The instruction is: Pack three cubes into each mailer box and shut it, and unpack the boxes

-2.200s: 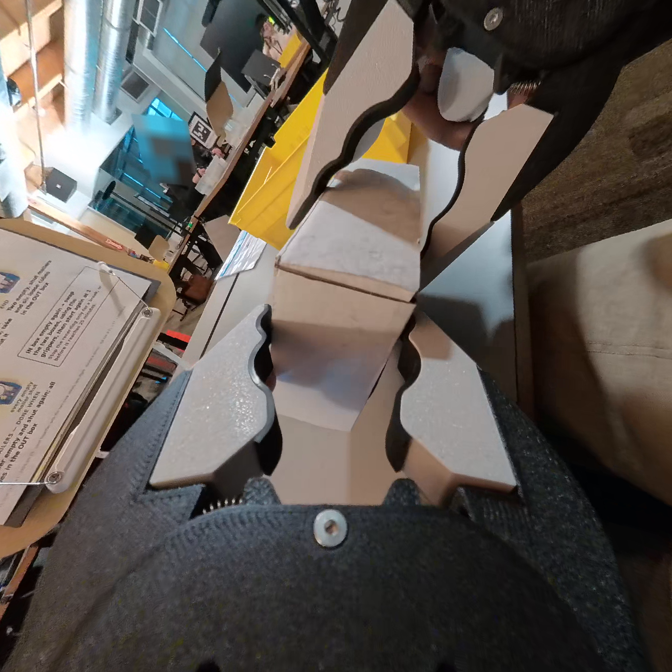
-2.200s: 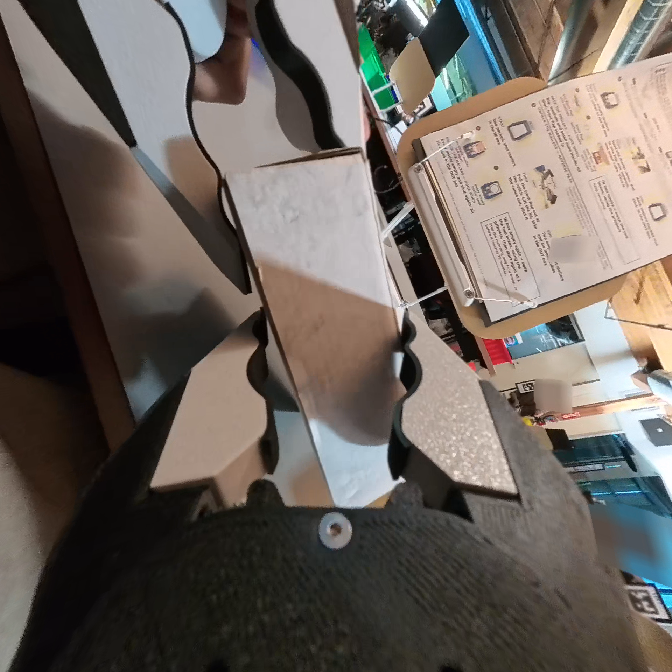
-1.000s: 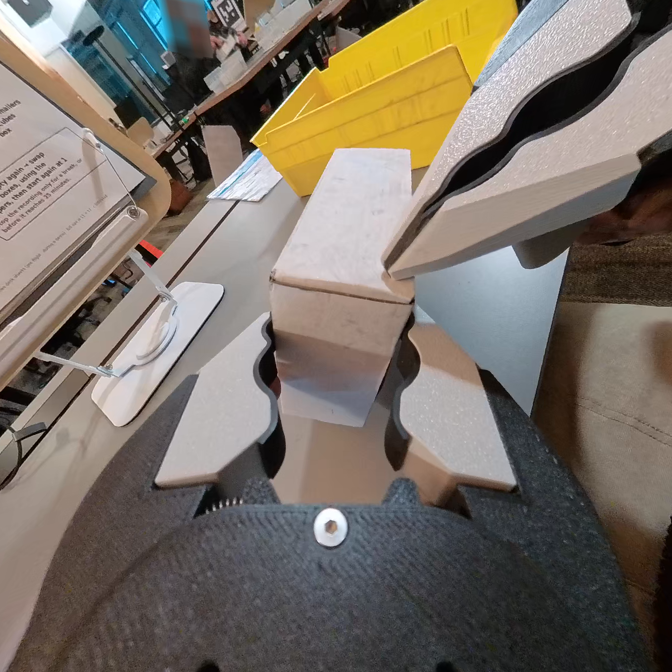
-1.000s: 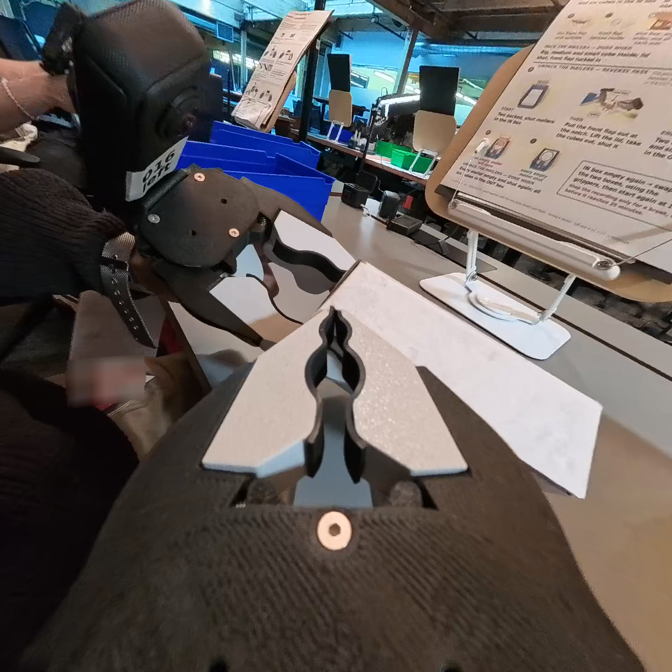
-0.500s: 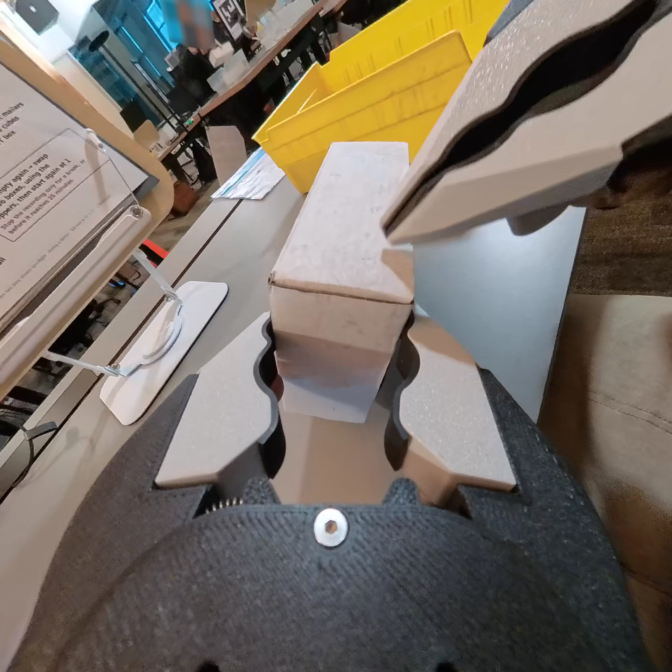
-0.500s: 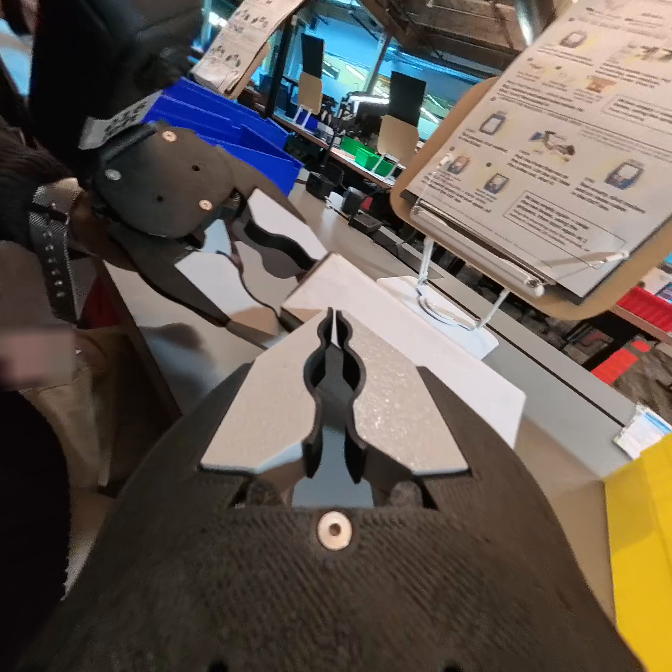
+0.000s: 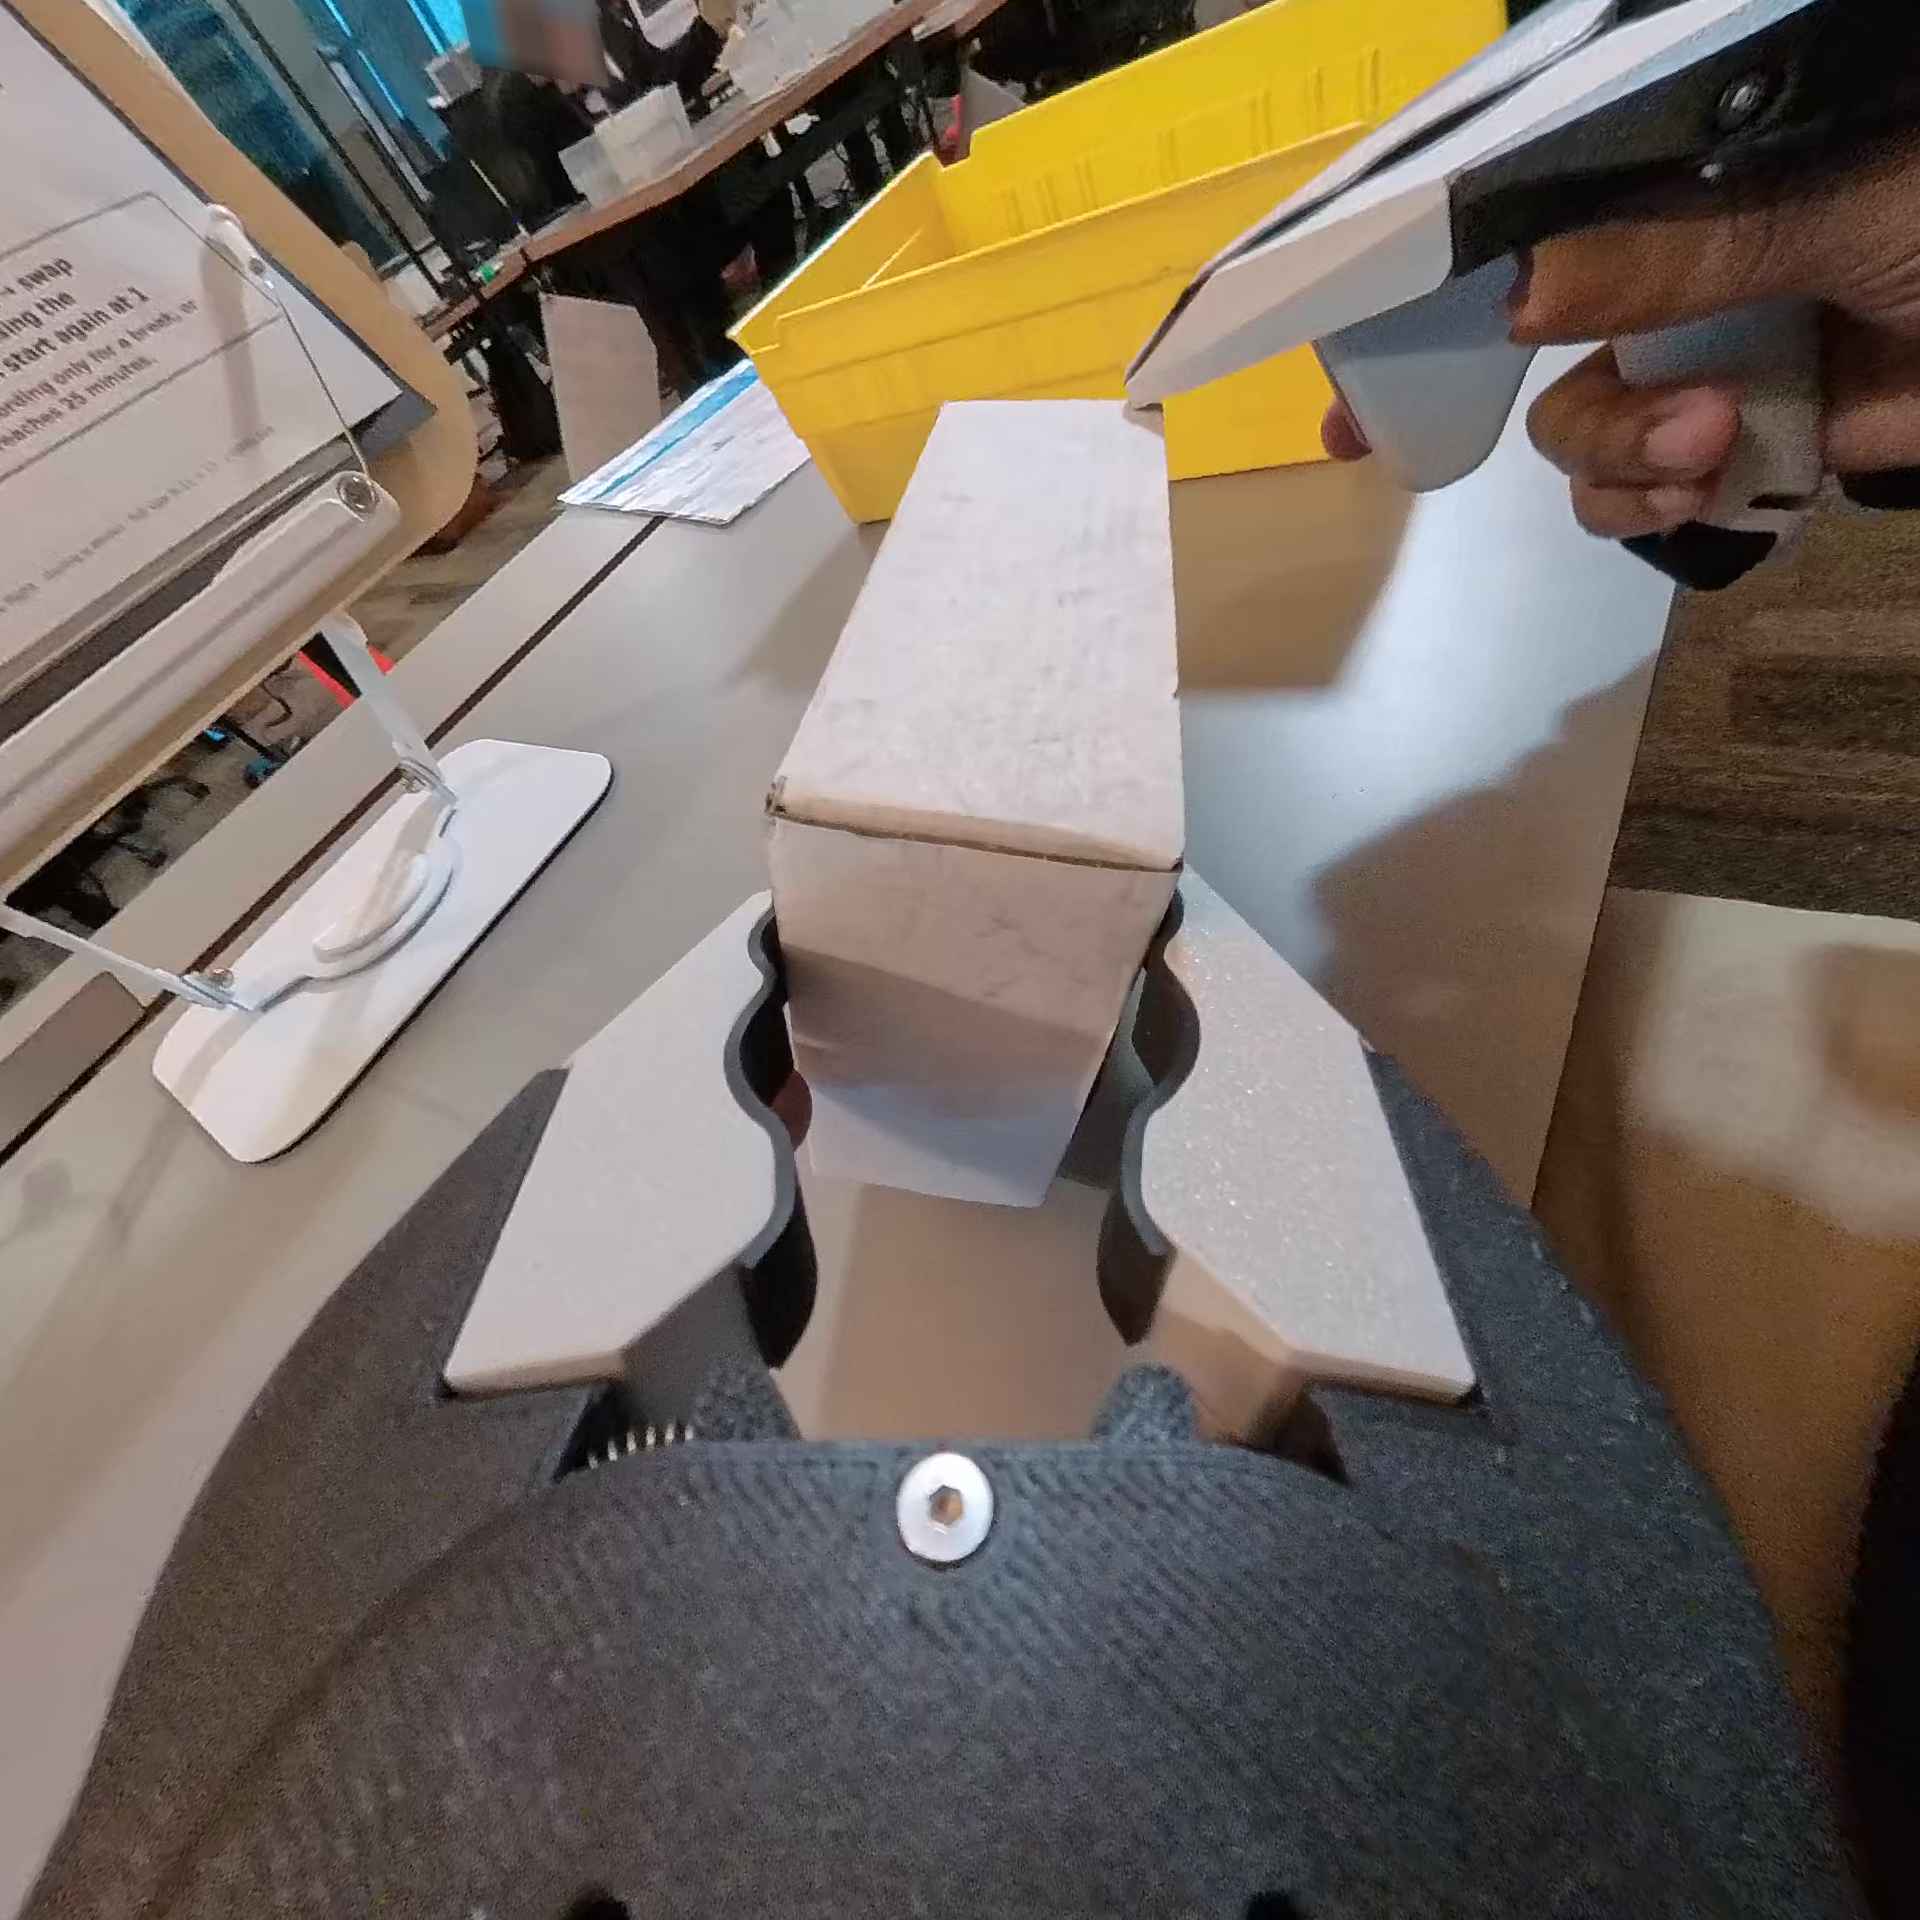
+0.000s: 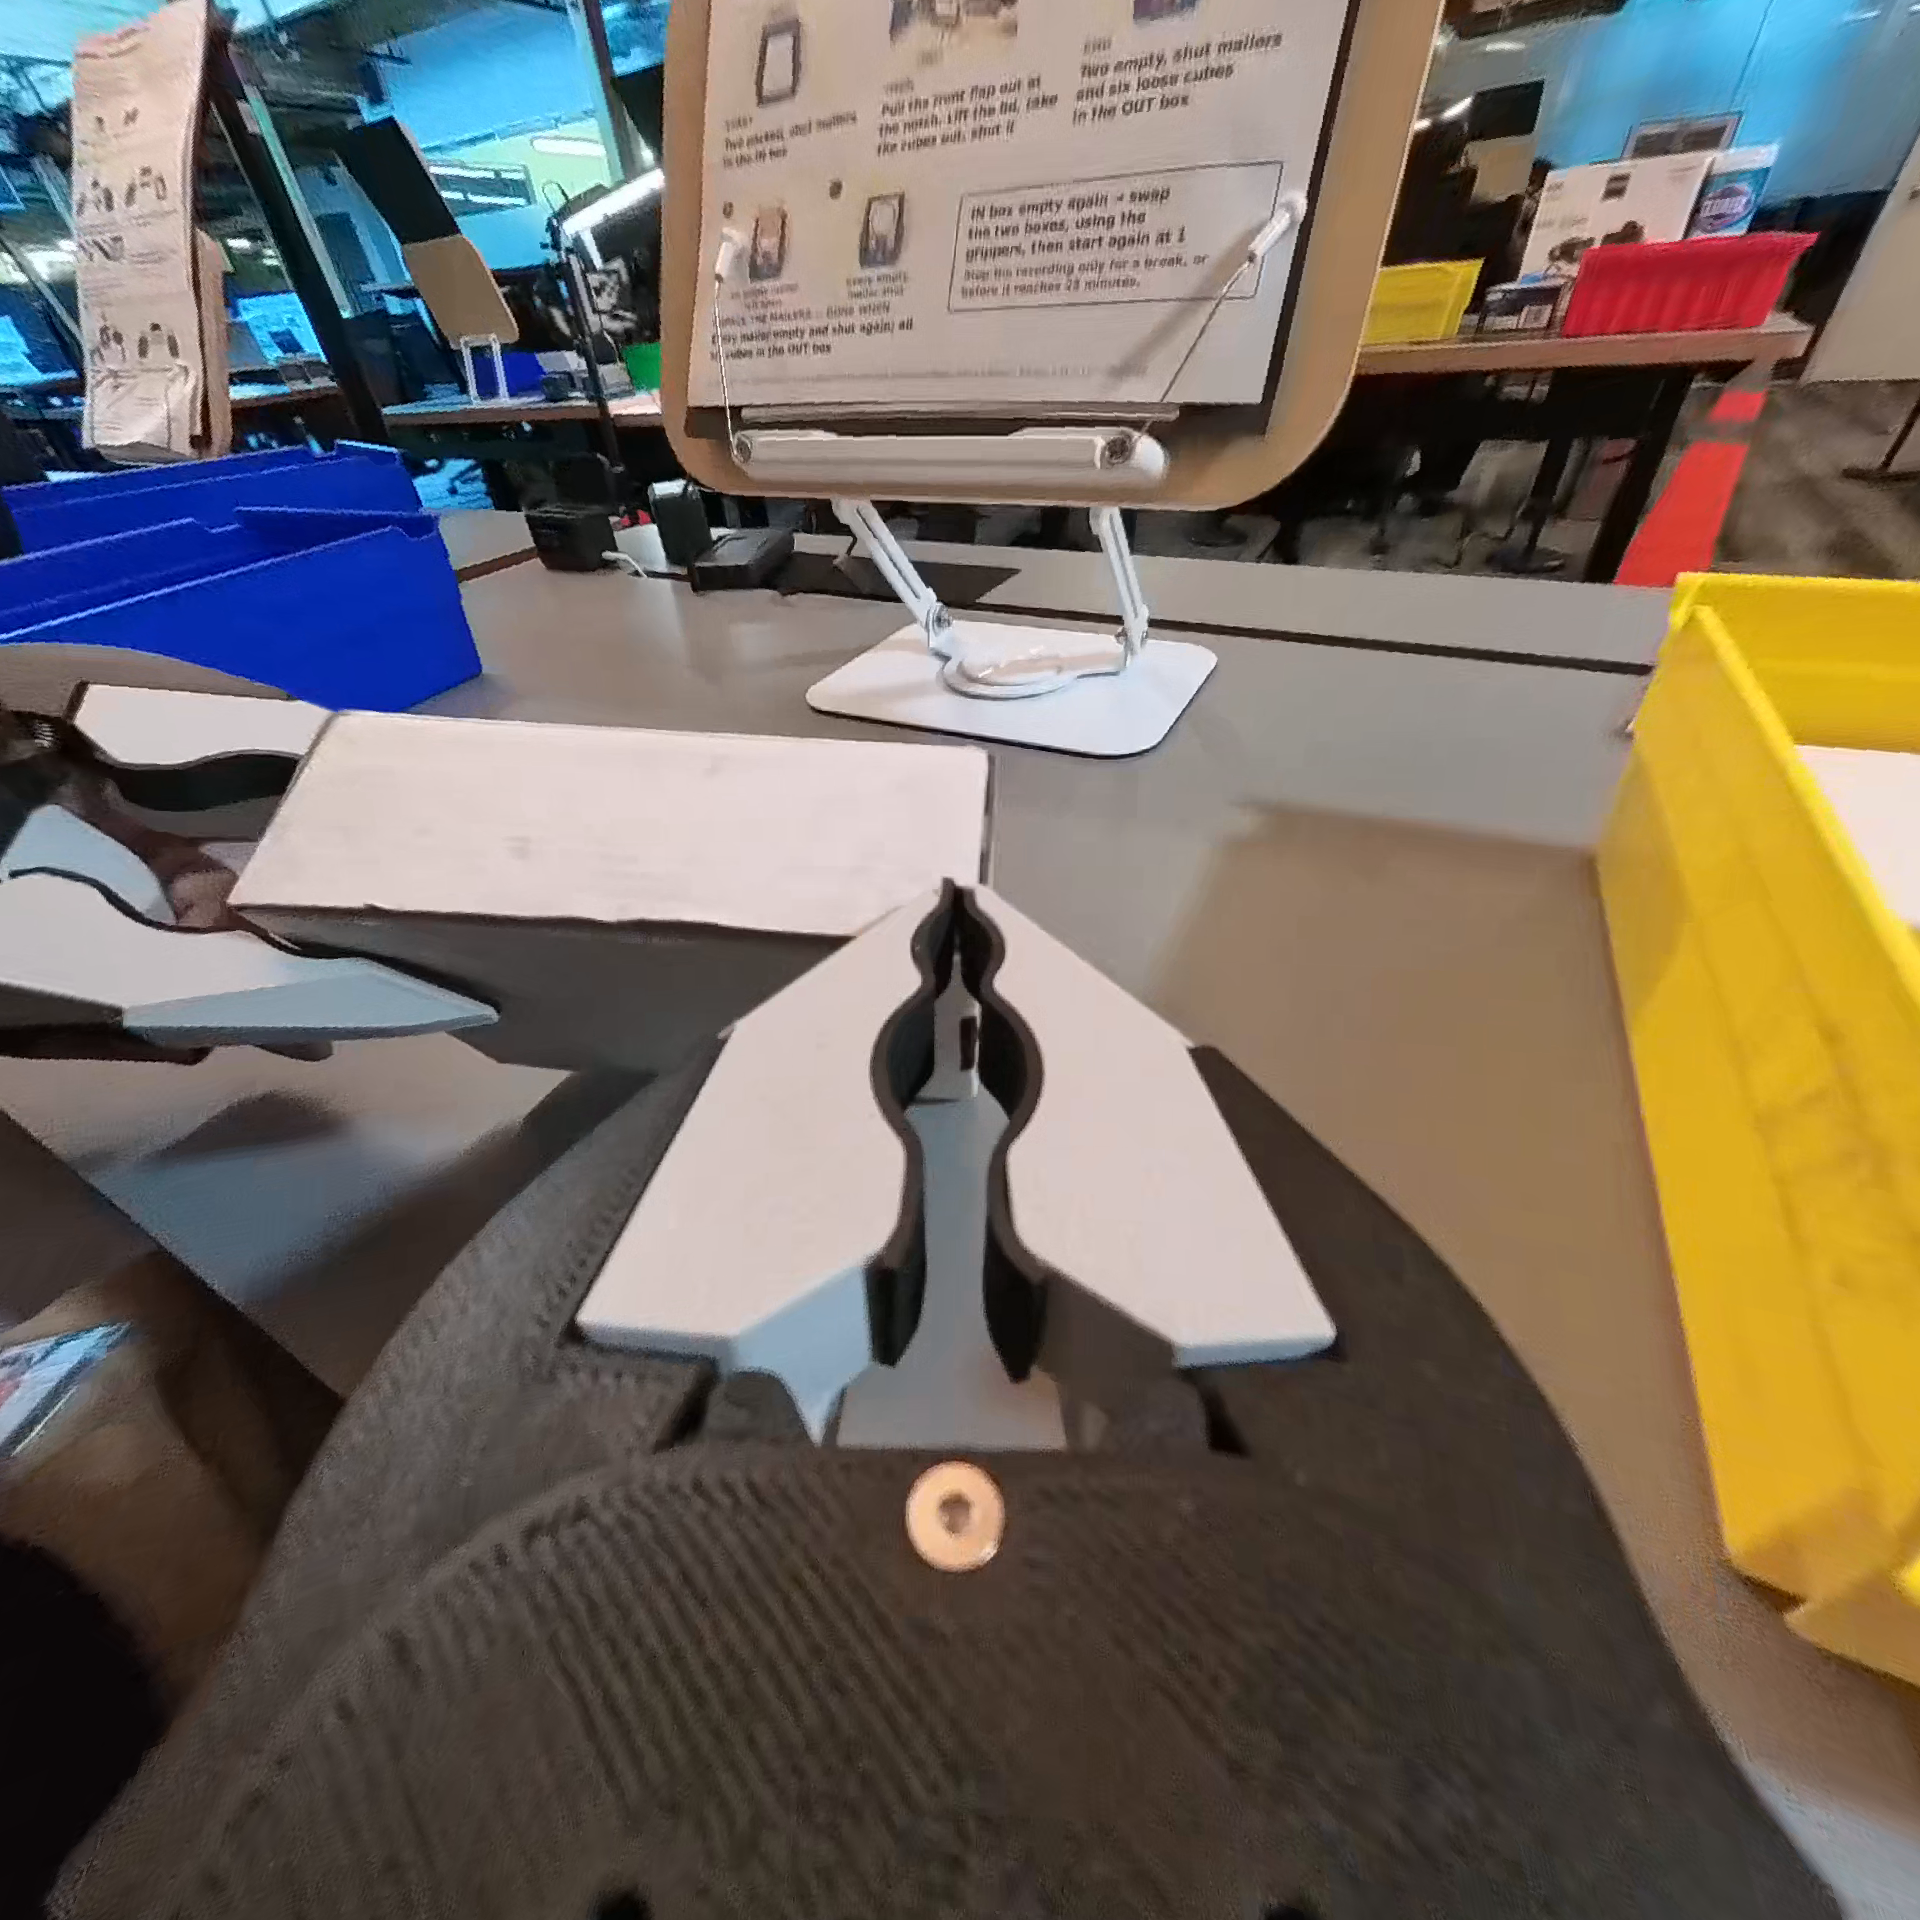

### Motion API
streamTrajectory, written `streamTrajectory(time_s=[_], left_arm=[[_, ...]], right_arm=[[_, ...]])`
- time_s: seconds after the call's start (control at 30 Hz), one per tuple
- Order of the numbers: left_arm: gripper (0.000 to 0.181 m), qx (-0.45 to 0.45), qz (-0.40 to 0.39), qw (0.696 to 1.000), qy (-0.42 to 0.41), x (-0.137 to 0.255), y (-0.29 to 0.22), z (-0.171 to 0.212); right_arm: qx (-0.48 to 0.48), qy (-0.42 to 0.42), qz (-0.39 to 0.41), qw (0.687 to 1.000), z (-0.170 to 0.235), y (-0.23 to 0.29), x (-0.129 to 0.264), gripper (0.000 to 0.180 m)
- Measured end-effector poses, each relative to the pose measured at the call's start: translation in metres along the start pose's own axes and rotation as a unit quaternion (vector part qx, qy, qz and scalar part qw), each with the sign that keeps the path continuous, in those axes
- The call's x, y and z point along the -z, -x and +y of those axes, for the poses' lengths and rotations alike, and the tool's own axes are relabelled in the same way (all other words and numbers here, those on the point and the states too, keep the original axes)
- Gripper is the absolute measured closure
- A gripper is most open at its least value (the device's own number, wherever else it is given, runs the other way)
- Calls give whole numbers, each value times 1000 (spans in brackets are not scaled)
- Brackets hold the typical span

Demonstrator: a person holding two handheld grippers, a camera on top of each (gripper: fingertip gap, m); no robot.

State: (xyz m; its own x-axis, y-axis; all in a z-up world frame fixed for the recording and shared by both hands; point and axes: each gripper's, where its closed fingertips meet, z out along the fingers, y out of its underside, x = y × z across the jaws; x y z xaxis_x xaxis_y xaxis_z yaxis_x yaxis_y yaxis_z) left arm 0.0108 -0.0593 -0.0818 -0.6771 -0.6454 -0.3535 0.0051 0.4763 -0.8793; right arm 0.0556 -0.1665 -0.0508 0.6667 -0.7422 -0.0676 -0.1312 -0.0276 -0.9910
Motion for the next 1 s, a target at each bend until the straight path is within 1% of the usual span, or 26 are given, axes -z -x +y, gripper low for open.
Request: streamTrajectory(time_s=[0.1,0.27,0.43,0.57,0.6,0.63,0.67,0.77,0.83,0.93,1.0], left_arm=[[116,8,4,1000,1,0,1,1],[116,20,8,1000,0,0,1,2],[116,18,8,1000,0,0,1,3],[116,-1,1,1000,-5,0,0,0],[116,-5,-2,1000,-8,0,0,-1],[116,-11,-5,1000,-12,1,-1,-3],[116,-19,-8,1000,-15,2,-1,-4],[115,-53,-11,998,-18,3,-3,-7],[115,-84,-4,996,-18,4,-7,-7],[115,-119,0,993,-15,7,-11,-9],[115,-139,-1,990,-10,7,-12,-10]], right_arm=[[-8,-1,-4,1000,0,1,-1,180],[-85,4,-30,996,2,1,-4,180],[-44,14,-13,999,4,1,-4,180],[-18,-3,-13,1000,3,1,0,180],[-6,0,-14,1000,3,1,0,174],[10,4,-22,1000,2,5,0,154],[28,7,-31,999,1,10,0,141],[110,9,-61,992,0,33,3,122],[191,5,-59,980,-3,45,7,120],[337,6,-45,940,-7,57,13,120],[410,33,-56,910,-3,67,17,130]])
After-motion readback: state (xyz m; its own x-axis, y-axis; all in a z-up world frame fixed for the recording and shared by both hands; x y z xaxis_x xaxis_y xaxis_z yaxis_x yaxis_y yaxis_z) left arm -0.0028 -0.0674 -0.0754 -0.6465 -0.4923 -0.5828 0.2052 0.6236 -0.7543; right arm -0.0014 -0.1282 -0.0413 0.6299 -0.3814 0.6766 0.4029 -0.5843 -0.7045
